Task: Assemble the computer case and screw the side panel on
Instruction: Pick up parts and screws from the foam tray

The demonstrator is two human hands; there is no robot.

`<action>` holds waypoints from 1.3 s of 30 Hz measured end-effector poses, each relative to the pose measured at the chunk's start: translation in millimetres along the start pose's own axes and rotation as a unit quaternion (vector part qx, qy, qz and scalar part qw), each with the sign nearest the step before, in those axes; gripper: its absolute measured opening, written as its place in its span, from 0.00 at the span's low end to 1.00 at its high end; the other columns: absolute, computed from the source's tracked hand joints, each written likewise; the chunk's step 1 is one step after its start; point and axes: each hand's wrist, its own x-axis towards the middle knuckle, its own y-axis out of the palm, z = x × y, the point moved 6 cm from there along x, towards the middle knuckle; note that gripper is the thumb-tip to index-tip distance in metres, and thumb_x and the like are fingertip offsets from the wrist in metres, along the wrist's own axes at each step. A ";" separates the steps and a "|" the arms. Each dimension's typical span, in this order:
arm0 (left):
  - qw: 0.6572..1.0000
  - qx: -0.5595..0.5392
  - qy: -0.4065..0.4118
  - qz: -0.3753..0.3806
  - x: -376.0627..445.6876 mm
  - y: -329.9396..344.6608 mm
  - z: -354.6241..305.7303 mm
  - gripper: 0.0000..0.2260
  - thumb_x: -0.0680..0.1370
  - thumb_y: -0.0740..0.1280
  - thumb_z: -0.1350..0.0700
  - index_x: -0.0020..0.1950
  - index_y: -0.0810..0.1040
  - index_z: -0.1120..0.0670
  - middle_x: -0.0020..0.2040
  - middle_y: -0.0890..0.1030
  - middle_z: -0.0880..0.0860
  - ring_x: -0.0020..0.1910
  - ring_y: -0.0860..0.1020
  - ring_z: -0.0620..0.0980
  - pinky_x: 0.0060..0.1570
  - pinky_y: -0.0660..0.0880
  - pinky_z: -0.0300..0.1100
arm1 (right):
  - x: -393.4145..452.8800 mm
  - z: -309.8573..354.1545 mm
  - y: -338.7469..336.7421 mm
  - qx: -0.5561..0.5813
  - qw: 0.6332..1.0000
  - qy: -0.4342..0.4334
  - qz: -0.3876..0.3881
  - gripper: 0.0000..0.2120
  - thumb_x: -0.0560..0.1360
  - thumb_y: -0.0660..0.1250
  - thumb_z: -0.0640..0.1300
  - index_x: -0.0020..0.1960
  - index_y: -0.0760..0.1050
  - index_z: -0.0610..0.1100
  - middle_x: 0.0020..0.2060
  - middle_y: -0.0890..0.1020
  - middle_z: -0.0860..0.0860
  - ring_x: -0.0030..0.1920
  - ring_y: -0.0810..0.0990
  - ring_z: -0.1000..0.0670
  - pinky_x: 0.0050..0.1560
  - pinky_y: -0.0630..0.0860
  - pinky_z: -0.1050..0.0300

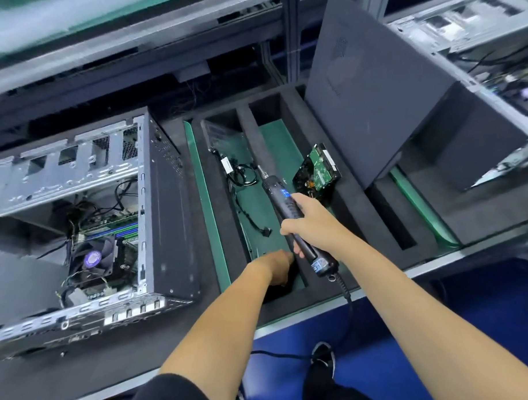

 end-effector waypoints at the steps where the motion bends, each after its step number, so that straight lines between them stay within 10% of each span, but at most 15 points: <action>1: 1.000 -0.015 0.000 0.001 -0.5 -1.1 0.8 0.28 0.76 0.66 0.60 0.73 0.60 0.61 0.66 0.70 0.59 0.60 0.73 0.57 0.60 0.71 0.47 | 0.2 0.4 0.3 0.007 1.000 0.001 0.001 0.16 0.71 0.68 0.39 0.57 0.71 0.43 0.40 0.74 0.45 0.27 0.77 0.46 0.29 0.76 0.55; 8: 0.983 -0.171 -0.011 -0.069 -32.2 -66.0 24.6 0.04 0.68 0.69 0.65 0.40 0.79 0.59 0.38 0.83 0.52 0.30 0.77 0.45 0.35 0.76 0.37 | -5.8 24.0 -1.2 0.011 1.000 -0.013 -0.015 0.18 0.70 0.67 0.36 0.59 0.69 0.37 0.36 0.76 0.41 0.27 0.74 0.44 0.28 0.75 0.53; 12: 0.942 -0.263 0.013 -0.209 -81.4 -130.1 44.1 0.10 0.67 0.69 0.67 0.31 0.76 0.52 0.25 0.76 0.43 0.23 0.71 0.38 0.24 0.67 0.28 | -16.9 53.9 5.5 0.043 0.998 -0.043 -0.030 0.13 0.71 0.67 0.34 0.53 0.71 0.43 0.32 0.78 0.44 0.24 0.77 0.44 0.26 0.76 0.53; 18: 0.812 -0.432 0.079 -0.385 -172.2 -183.8 84.7 0.11 0.72 0.65 0.71 0.33 0.78 0.60 0.27 0.80 0.48 0.28 0.79 0.40 0.32 0.77 0.36 | -49.2 102.0 35.8 0.059 0.993 -0.086 -0.049 0.11 0.71 0.68 0.35 0.48 0.72 0.47 0.33 0.76 0.46 0.24 0.77 0.43 0.26 0.76 0.53; 25: 0.598 -0.663 0.152 -0.424 -265.0 -159.4 153.4 0.06 0.78 0.64 0.67 0.51 0.80 0.63 0.32 0.82 0.47 0.30 0.78 0.39 0.35 0.76 0.29 | -87.8 148.8 127.8 0.054 0.992 -0.113 -0.029 0.16 0.71 0.68 0.36 0.56 0.72 0.46 0.36 0.78 0.46 0.25 0.77 0.44 0.25 0.75 0.53; 29: 0.559 -0.685 0.162 -0.438 -313.9 -125.0 198.9 0.07 0.79 0.62 0.66 0.47 0.80 0.60 0.30 0.81 0.46 0.28 0.77 0.38 0.33 0.74 0.29 | -100.7 162.2 197.6 0.023 0.995 -0.100 -0.009 0.34 0.72 0.68 0.37 0.74 0.60 0.52 0.54 0.79 0.44 0.27 0.78 0.44 0.26 0.75 0.56; 32: 0.540 -0.692 0.151 -0.455 -342.6 -97.3 230.8 0.06 0.78 0.64 0.66 0.44 0.79 0.59 0.31 0.81 0.49 0.28 0.78 0.40 0.31 0.74 0.30 | -109.4 168.0 245.5 0.009 0.994 -0.107 0.004 0.24 0.73 0.68 0.37 0.65 0.66 0.49 0.47 0.78 0.46 0.26 0.78 0.45 0.25 0.75 0.57; 39: 0.600 -0.648 0.135 -0.449 -377.7 -45.2 277.7 0.07 0.79 0.63 0.65 0.42 0.79 0.59 0.28 0.80 0.47 0.27 0.76 0.40 0.30 0.74 0.31 | -127.3 162.0 313.9 -0.020 0.996 -0.083 0.033 0.25 0.74 0.67 0.36 0.69 0.65 0.44 0.46 0.77 0.43 0.27 0.78 0.44 0.27 0.76 0.54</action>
